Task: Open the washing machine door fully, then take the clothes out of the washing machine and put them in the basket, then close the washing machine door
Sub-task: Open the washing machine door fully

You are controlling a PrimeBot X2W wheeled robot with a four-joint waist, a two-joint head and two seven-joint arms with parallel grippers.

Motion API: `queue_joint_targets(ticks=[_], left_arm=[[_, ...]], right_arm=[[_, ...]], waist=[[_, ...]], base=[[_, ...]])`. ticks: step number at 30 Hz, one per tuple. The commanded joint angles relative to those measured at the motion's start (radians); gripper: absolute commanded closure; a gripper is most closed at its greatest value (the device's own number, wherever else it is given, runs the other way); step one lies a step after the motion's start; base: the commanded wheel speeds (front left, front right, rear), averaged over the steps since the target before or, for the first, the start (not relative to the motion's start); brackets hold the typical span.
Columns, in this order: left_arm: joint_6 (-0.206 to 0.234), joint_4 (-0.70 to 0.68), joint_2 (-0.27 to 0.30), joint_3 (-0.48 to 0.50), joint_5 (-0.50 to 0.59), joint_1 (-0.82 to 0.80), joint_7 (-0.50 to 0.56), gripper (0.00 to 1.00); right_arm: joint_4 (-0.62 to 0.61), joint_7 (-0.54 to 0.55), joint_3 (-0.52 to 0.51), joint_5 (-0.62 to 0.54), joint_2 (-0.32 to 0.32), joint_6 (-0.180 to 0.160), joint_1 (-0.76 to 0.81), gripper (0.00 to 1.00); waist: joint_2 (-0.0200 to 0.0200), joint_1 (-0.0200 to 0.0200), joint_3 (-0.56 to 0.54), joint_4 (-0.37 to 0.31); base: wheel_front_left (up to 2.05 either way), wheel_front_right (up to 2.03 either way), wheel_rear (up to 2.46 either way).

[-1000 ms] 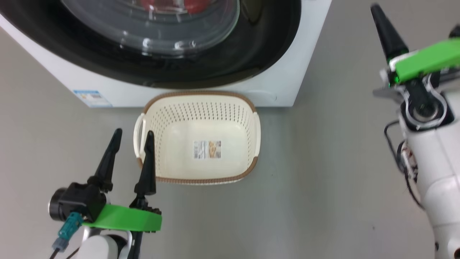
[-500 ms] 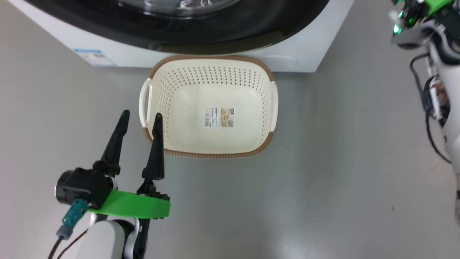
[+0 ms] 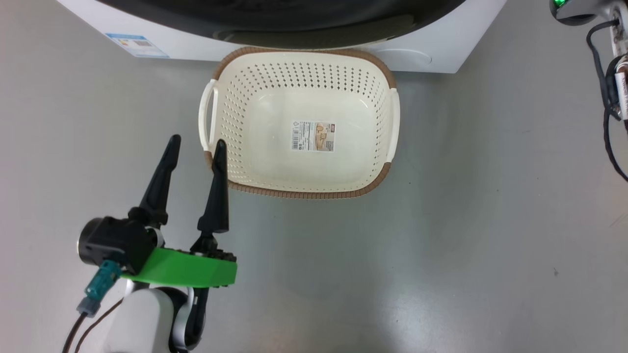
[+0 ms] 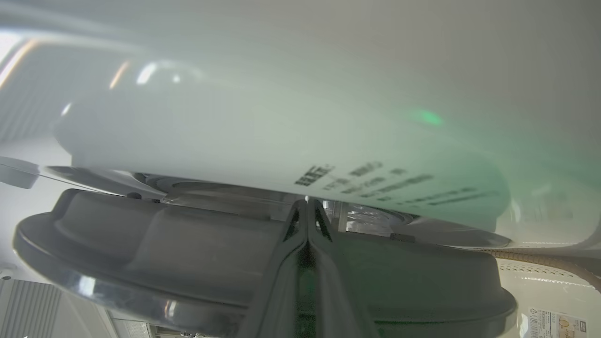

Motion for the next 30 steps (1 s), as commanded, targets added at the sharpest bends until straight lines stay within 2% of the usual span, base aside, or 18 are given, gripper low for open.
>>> queue_joint_targets(ticks=[1, 12, 30], left_arm=[[0.004, -0.023, 0.019, 0.029, -0.008, -0.008, -0.008, 0.0], [0.002, -0.009, 0.019, 0.048, -0.008, -0.018, -0.008, 0.0], [0.023, 0.022, 0.019, 0.079, -0.012, -0.001, -0.008, 0.0]], right_arm=[[-0.02, 0.016, 0.009, 0.004, 0.014, -0.001, -0.019, 1.0], [-0.025, 0.161, 0.033, 0.033, 0.025, -0.001, -0.024, 1.0], [-0.07, 0.279, 0.075, 0.033, 0.046, -0.001, 0.094, 1.0]], waist=[[0.0, 0.0, 0.005, 0.002], [0.0, 0.0, 0.008, -0.017], [0.0, 0.0, -0.079, -0.048]], base=[[0.0, 0.0, 0.0], [0.0, 0.0, 0.0], [0.0, 0.0, 0.0]])
